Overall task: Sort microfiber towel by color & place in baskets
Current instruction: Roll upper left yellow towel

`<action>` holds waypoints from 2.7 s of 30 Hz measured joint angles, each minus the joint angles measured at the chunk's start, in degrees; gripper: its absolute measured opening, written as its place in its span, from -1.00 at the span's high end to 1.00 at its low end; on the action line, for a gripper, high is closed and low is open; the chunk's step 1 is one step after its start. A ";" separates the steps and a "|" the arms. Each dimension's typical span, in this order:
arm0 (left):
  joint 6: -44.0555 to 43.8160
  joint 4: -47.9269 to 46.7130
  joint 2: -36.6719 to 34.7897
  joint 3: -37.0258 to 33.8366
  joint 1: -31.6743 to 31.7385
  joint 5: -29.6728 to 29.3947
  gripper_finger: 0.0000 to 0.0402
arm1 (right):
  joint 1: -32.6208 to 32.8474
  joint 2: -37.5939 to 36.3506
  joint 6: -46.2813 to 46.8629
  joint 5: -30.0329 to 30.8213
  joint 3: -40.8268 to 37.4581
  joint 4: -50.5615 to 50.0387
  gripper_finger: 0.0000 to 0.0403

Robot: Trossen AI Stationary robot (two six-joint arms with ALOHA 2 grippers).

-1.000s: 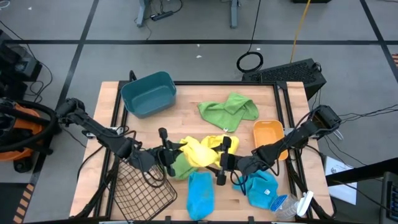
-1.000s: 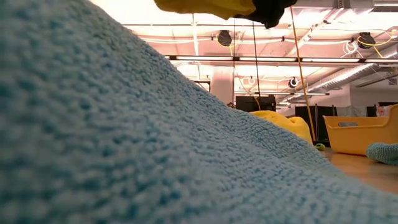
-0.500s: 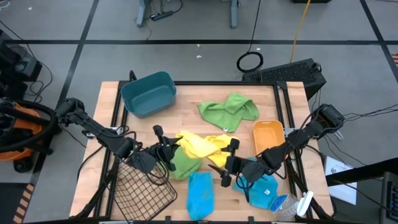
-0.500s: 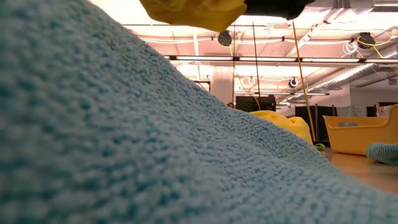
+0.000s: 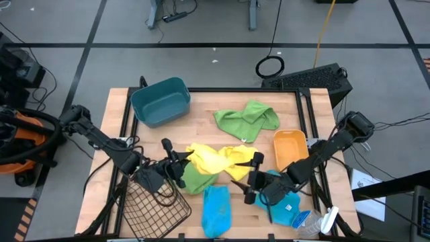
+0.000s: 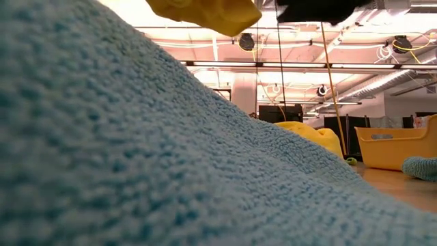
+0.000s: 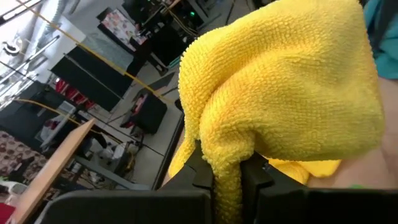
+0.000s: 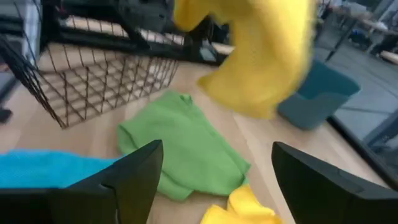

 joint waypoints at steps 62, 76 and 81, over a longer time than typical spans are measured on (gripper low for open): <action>3.03 13.66 1.63 -0.04 7.50 36.45 0.85 | -12.24 12.84 -30.44 -30.96 0.00 56.08 -0.61; -1.87 12.73 1.63 -1.03 7.35 36.39 0.03 | -13.84 13.87 -26.58 -33.76 4.14 49.42 0.20; -4.35 11.19 1.63 -1.03 6.81 36.33 -0.26 | -13.84 13.87 -26.51 -33.59 4.79 47.44 0.69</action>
